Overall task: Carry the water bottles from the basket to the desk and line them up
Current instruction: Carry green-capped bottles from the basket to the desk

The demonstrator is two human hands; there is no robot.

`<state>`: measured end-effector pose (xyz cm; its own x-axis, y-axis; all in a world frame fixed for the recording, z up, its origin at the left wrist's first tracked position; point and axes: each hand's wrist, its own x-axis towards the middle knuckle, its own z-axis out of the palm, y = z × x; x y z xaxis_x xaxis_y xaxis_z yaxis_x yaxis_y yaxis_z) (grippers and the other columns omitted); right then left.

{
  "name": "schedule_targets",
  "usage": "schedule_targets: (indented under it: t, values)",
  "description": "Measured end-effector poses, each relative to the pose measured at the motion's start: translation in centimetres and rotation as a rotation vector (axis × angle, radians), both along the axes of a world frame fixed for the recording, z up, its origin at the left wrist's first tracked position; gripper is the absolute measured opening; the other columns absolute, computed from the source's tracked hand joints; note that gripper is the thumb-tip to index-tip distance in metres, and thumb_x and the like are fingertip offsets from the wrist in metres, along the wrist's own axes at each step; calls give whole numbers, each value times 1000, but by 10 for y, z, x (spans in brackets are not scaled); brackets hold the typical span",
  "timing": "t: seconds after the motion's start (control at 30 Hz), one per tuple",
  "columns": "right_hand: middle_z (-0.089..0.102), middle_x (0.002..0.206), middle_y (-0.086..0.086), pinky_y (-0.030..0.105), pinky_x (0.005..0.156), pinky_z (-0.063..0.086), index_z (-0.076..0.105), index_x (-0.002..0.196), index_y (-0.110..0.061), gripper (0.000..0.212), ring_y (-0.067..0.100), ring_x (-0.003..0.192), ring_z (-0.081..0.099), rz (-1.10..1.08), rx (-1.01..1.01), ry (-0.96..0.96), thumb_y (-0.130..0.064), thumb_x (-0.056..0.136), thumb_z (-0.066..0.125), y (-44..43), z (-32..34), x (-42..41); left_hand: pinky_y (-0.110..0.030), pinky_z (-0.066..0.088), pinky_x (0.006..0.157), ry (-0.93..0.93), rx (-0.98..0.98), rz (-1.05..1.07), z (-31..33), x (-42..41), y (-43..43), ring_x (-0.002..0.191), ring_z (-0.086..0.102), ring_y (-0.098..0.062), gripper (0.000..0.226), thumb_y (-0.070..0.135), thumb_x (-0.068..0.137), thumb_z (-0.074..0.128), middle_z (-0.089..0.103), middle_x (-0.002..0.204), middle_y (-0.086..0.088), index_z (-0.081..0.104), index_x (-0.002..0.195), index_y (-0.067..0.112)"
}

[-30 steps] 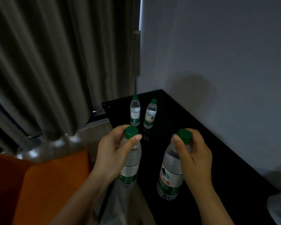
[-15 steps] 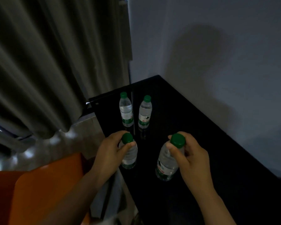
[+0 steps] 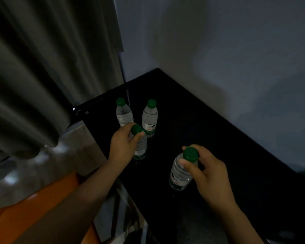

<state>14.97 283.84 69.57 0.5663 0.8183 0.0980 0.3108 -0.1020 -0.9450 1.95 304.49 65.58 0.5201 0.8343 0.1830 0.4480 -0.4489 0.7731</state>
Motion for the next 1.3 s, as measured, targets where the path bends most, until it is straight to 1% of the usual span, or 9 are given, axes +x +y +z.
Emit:
schedule_targets:
  t: [0.23,0.43,0.6,0.8,0.9,0.97,1.03,1.13,1.3]
  values:
    - [66,103,-21,6,68,47,61,105,-42,20,-5,92,64,-24,-28,-3,-39,86,65,21,-12,3,-2,36,59,-30,1,-36,-21,15,31,69,52,9,7,22,88,65,50,67,15,61,90,17]
    - [66,98,-22,4,66,47,58,102,-47,19,-5,88,64,-31,-37,-58,-37,88,64,46,-18,11,-1,35,59,-48,-33,-32,-28,19,40,69,53,9,12,26,87,67,52,71,18,61,96,21]
    - [66,93,-19,9,66,50,57,100,-43,17,-4,84,65,-29,-98,-78,-40,86,65,71,-32,28,-24,41,64,7,-13,-81,-25,20,38,75,56,-14,13,25,88,64,57,80,3,59,97,17]
    - [64,81,-14,13,63,50,57,102,-32,20,-2,76,62,-39,-147,-206,-40,85,65,96,-43,51,-37,46,65,54,4,-121,-16,20,42,75,57,-22,13,23,88,65,59,80,-6,57,91,14]
    - [62,78,-14,11,62,47,57,104,-26,23,-3,72,60,-65,-163,-245,-37,85,66,108,-47,57,-39,47,66,62,-1,-116,-15,20,42,76,57,-23,13,24,89,65,58,81,-6,56,92,14]
    - [62,79,-12,18,63,49,58,104,-24,24,1,71,60,-75,-185,-265,-36,85,67,114,-49,60,-38,48,68,51,-21,-112,-14,20,40,79,57,-22,14,24,89,65,60,84,-6,58,95,13]
    - [62,79,-10,22,62,51,58,104,-24,24,3,70,60,-83,-197,-282,-36,85,67,119,-51,62,-32,45,67,48,-20,-102,-13,20,40,80,56,-19,16,24,88,65,59,85,-2,59,97,13]
    - [61,76,-12,18,58,48,56,101,-26,23,1,67,59,-94,-198,-296,-38,85,67,124,-53,63,-21,34,64,59,-12,-106,-12,21,39,78,53,-15,14,23,89,65,55,82,1,57,95,13]
    - [59,75,-12,19,58,49,55,103,-28,23,2,66,59,-88,-251,-317,-38,85,67,127,-57,63,-28,42,67,62,-31,-102,-10,21,41,81,55,-18,16,23,88,65,58,85,-3,58,96,12]
